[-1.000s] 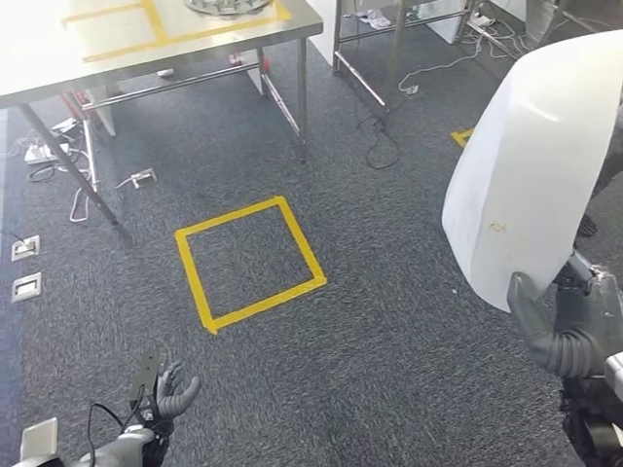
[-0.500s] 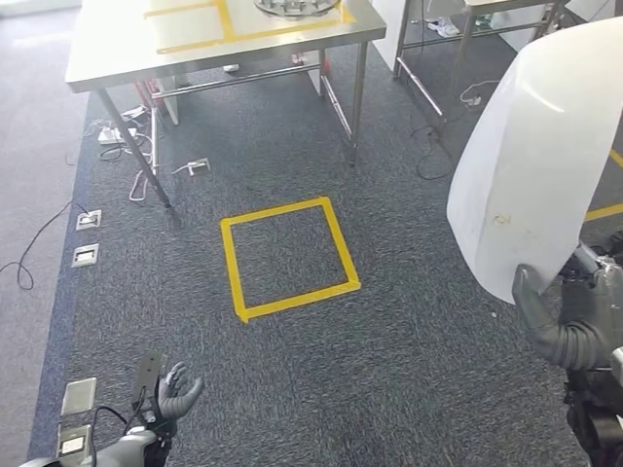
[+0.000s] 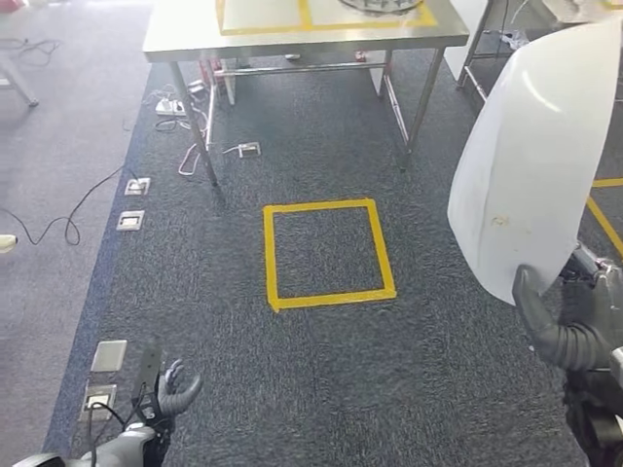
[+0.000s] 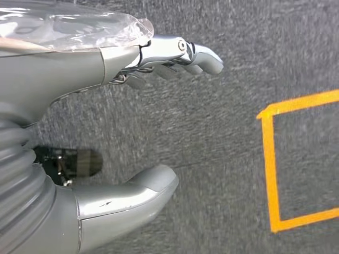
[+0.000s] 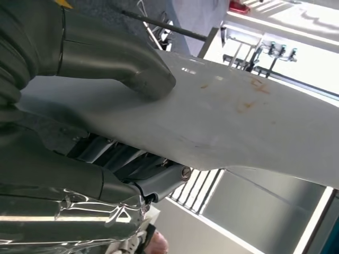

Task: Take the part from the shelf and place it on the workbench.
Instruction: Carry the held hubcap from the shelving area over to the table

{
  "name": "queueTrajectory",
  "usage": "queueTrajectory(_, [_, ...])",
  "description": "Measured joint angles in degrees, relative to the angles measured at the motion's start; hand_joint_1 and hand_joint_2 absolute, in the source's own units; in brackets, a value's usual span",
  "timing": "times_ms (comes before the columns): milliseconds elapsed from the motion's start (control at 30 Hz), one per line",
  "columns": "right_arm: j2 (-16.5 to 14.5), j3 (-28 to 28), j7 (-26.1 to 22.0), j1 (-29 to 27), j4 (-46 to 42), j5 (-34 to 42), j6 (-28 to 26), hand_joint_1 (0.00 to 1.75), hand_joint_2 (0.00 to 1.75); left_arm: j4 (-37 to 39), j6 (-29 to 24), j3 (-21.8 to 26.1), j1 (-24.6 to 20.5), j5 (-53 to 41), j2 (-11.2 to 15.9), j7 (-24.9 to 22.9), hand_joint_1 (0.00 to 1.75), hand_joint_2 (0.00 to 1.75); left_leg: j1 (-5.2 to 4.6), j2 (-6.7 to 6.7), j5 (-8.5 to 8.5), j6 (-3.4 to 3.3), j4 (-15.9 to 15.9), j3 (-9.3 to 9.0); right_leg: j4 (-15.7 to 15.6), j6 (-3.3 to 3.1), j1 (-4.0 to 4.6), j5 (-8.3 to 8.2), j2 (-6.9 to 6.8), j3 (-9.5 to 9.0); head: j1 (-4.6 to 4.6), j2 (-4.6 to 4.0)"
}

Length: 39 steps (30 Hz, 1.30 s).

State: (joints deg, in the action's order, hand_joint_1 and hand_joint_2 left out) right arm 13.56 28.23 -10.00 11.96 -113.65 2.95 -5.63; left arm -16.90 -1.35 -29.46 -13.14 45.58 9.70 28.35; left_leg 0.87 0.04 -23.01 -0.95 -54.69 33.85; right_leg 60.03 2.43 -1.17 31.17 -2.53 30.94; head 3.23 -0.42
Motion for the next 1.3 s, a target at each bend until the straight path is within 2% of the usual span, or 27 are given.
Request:
queueTrajectory(67, [0.01, -0.01, -0.1, -0.11, 0.16, 0.0, -0.02, 1.75, 1.75, 0.0, 0.02, 0.0, -0.1, -0.01, -0.01, -0.02, 0.0, 1.75, -0.15, -1.07, -0.02, -0.34, -0.03, -0.01, 8.49, 0.0, 0.09, 3.55, 1.92, 3.95, -0.33, 0.0])
queueTrajectory(100, [0.01, 0.0, -0.11, -0.18, 0.29, 0.0, -0.03, 1.75, 1.75, 0.0, 0.04, 0.0, -0.09, -0.01, -0.02, -0.03, 0.0, 1.75, -0.27, -1.74, -0.04, -0.39, -0.05, -0.05, 11.42, -0.06, 0.15, 4.16, 2.2, 5.52, -0.4, 0.0])
queueTrajectory(133, [0.0, 0.0, -0.15, -0.23, 0.4, 0.0, -0.03, 1.75, 1.75, 0.0, 0.07, 0.0, -0.09, -0.01, -0.05, -0.05, 0.0, 1.75, -0.38, -2.39, -0.06, -0.42, -0.07, -0.12, 12.02, -0.2, 0.17, 3.51, 2.32, 6.09, -0.42, 0.0])
queueTrajectory(167, [0.0, -0.01, -0.2, -0.24, 0.49, 0.01, -0.02, 1.75, 1.75, 0.0, 0.11, 0.0, -0.08, -0.01, -0.1, -0.06, 0.0, 1.75, -0.46, -2.98, -0.1, -0.45, -0.08, -0.27, 10.23, -0.43, 0.19, 1.71, 2.4, 5.58, -0.43, 0.0])
queueTrajectory(233, [-0.01, -0.02, -0.31, -0.17, 0.57, 0.03, 0.01, 1.75, 1.75, 0.0, 0.16, 0.0, -0.08, -0.01, -0.21, -0.07, 0.0, 1.75, -0.54, -4.0, -0.24, -0.35, -0.1, -0.67, 2.26, -1.04, 0.28, -3.06, 2.92, 2.44, -0.53, 0.0])
queueTrajectory(267, [-0.01, -0.02, -0.39, -0.11, 0.59, 0.09, 0.04, 1.75, 1.75, 0.0, 0.17, 0.0, -0.06, -0.01, -0.25, -0.07, 0.0, 1.75, -0.62, -4.41, -0.3, -0.23, -0.18, -0.73, -1.33, -1.29, 0.34, -4.58, 3.3, 0.99, -0.58, 0.0])
queueTrajectory(300, [-0.01, -0.01, -0.46, -0.03, 0.6, 0.17, 0.11, 1.75, 1.75, 0.0, 0.17, 0.01, -0.03, 0.0, -0.25, -0.07, 0.0, 1.75, -0.67, -4.74, -0.31, -0.02, -0.25, -0.6, -3.64, -1.46, 0.43, -5.19, 3.63, -0.06, -0.62, 0.0])
queueTrajectory(367, [-0.01, -0.01, -0.55, 0.07, 0.62, 0.31, 0.25, 1.75, 1.75, 0.0, 0.17, 0.01, 0.15, 0.02, -0.2, -0.08, 0.0, 1.75, -0.66, -5.08, -0.13, 0.53, -0.23, -0.2, -5.0, -1.73, 0.6, -5.04, 3.86, -0.7, -0.62, 0.0])
queueTrajectory(433, [-0.03, 0.01, -0.56, 0.1, 0.62, 0.33, 0.34, 1.75, 1.75, 0.0, 0.17, 0.01, 0.3, 0.05, -0.09, -0.09, 0.0, 1.75, -0.61, -4.41, -0.48, 1.15, -0.63, 0.13, -5.63, -2.25, 0.31, -5.34, 3.61, -1.06, -0.48, 0.0])
queueTrajectory(500, [-0.06, 0.01, -0.57, 0.11, 0.61, 0.35, 0.37, 1.75, 1.75, 0.0, 0.17, 0.0, 0.09, 0.02, -0.01, -0.15, 0.0, 1.75, -0.6, -2.44, -3.04, 1.7, -5.08, 2.22, -6.17, -2.77, 0.04, -5.69, 3.16, -1.35, -0.02, 0.0])
queueTrajectory(567, [-0.07, 0.01, -0.58, 0.06, 0.61, 0.39, 0.39, 1.75, 1.75, 0.0, 0.17, 0.0, -0.12, -0.11, -0.02, -0.31, 0.0, 1.75, -0.41, -0.93, -6.63, 2.17, -13.25, 6.32, -6.22, -2.98, 0.14, -5.69, 2.69, -1.35, 0.39, 0.0])
queueTrajectory(600, [-0.07, 0.0, -0.57, 0.01, 0.62, 0.4, 0.39, 1.75, 1.75, 0.0, 0.17, 0.0, -0.11, -0.17, -0.04, -0.41, 0.0, 1.75, -0.29, -0.69, -7.51, 2.33, -16.34, 7.97, -6.22, -2.99, 0.16, -5.66, 2.5, -1.35, 0.46, 0.0])
queueTrajectory(633, [-0.07, 0.0, -0.56, -0.01, 0.62, 0.4, 0.39, 1.75, 1.75, 0.0, 0.17, 0.0, -0.07, -0.22, -0.06, -0.51, 0.0, 1.75, -0.19, -0.57, -7.39, 2.43, -17.54, 8.71, -6.22, -2.97, 0.16, -5.61, 2.34, -1.36, 0.52, 0.0])
queueTrajectory(667, [-0.07, 0.0, -0.53, -0.03, 0.62, 0.38, 0.38, 1.75, 1.75, 0.0, 0.17, 0.0, -0.06, -0.26, -0.05, -0.6, 0.0, 1.75, -0.1, -0.49, -6.19, 2.46, -16.34, 8.2, -6.21, -2.91, 0.14, -5.56, 2.23, -1.42, 0.58, 0.0])
queueTrajectory(767, [-0.07, 0.0, -0.47, -0.05, 0.6, 0.23, 0.28, 1.75, 1.75, 0.0, 0.17, 0.0, -0.25, -0.36, 0.02, -0.79, 0.0, 1.75, -0.06, -0.06, -0.76, 2.06, -4.06, 1.97, -6.17, -2.28, 0.23, -5.12, 2.02, -1.76, 0.84, 0.0])
queueTrajectory(800, [-0.07, -0.01, -0.47, -0.06, 0.58, 0.16, 0.25, 1.75, 1.75, 0.0, 0.17, 0.0, -0.34, -0.38, 0.03, -0.85, 0.0, 1.75, -0.16, 0.05, -0.07, 1.77, -1.24, 0.53, -6.2, -1.98, 0.34, -4.94, 1.97, -1.82, 0.82, 0.0])
queueTrajectory(833, [-0.07, -0.02, -0.47, -0.08, 0.57, 0.1, 0.21, 1.75, 1.75, 0.0, 0.17, 0.0, -0.4, -0.39, 0.03, -0.89, 0.0, 1.75, -0.27, 0.07, -0.12, 1.43, -0.04, -0.01, -6.17, -1.64, 0.48, -4.89, 1.95, -1.92, 0.75, 0.0])
queueTrajectory(933, [-0.07, -0.07, -0.47, -0.2, 0.47, 0.02, 0.1, 1.75, 1.75, 0.0, 0.17, 0.0, -0.41, -0.41, -0.01, -0.94, 0.0, 1.75, -0.31, -0.19, -0.49, 0.22, 0.4, -0.56, -5.56, -0.7, 0.46, -4.59, 1.95, -2.06, 0.42, 0.0])
queueTrajectory(1000, [-0.07, -0.11, -0.5, -0.22, 0.37, 0.02, 0.04, 1.75, 1.75, 0.0, 0.17, 0.0, -0.47, -0.42, -0.02, -0.94, 0.0, 1.75, -0.23, -0.28, -0.62, -0.41, 0.58, -1.25, -1.59, -0.3, 0.27, -2.28, 2.09, -0.28, 0.13, 0.0])
queueTrajectory(1067, [-0.07, -0.15, -0.5, -0.32, 0.32, 0.03, 0.0, 1.75, 1.75, 0.0, 0.17, 0.0, -0.5, -0.42, -0.02, -0.94, 0.0, 1.75, -0.38, -0.35, -0.91, -0.82, 0.57, -1.61, 6.63, -0.03, 0.22, 1.29, 2.27, 3.84, -0.2, 0.0])
queueTrajectory(1100, [-0.07, -0.16, -0.48, -0.44, 0.32, 0.03, -0.01, 1.75, 1.75, 0.0, 0.17, 0.0, -0.47, -0.42, -0.03, -0.95, 0.0, 1.75, -0.49, -0.42, -1.07, -0.94, 0.55, -1.78, 10.24, 0.05, 0.23, 2.43, 2.31, 5.91, -0.28, 0.0])
queueTrajectory(1133, [-0.07, -0.16, -0.47, -0.58, 0.32, 0.03, -0.02, 1.75, 1.75, 0.0, 0.17, 0.0, -0.42, -0.42, -0.05, -0.97, 0.0, 1.75, -0.6, -0.51, -1.28, -1.02, 0.54, -2.0, 12.02, 0.05, 0.24, 2.52, 2.32, 7.22, -0.33, 0.0])
queueTrajectory(1167, [-0.07, -0.17, -0.47, -0.69, 0.32, 0.01, -0.03, 1.75, 1.75, 0.0, 0.17, 0.0, -0.38, -0.42, -0.09, -0.99, 0.0, 1.75, -0.71, -0.64, -1.54, -1.04, 0.53, -2.35, 11.45, -0.11, 0.26, 1.37, 2.33, 7.45, -0.34, 0.0])
queueTrajectory(1200, [-0.07, -0.19, -0.48, -0.76, 0.31, -0.02, -0.03, 1.75, 1.75, 0.0, 0.17, 0.0, -0.36, -0.43, -0.14, -1.01, 0.0, 1.75, -0.8, -0.78, -1.85, -1.01, 0.53, -2.83, 8.47, -0.4, 0.32, -0.9, 2.35, 6.51, -0.37, 0.0])
queueTrajectory(1233, [-0.07, -0.21, -0.48, -0.79, 0.31, -0.05, -0.03, 1.75, 1.75, 0.0, 0.17, 0.0, -0.36, -0.43, -0.21, -1.02, 0.0, 1.75, -0.86, -0.9, -2.21, -0.93, 0.55, -3.38, 4.14, -0.82, 0.44, -3.68, 2.38, 4.94, -0.42, 0.0])
queueTrajectory(1267, [-0.07, -0.27, -0.48, -0.79, 0.31, -0.08, -0.03, 1.75, 1.75, 0.0, 0.17, 0.0, -0.39, -0.43, -0.31, -1.03, 0.0, 1.75, -0.95, -0.99, -2.54, -0.8, 0.58, -3.87, 0.19, -1.24, 0.65, -5.45, 2.4, 3.41, -0.44, 0.0])
queueTrajectory(1300, [-0.07, -0.33, -0.48, -0.75, 0.3, -0.1, -0.02, 1.75, 1.75, 0.0, 0.17, 0.01, -0.44, -0.44, -0.38, -1.04, 0.0, 1.75, -0.98, -1.08, -2.83, -0.61, 0.59, -4.12, -2.94, -1.59, 0.89, -6.18, 2.43, 2.15, -0.52, 0.0])
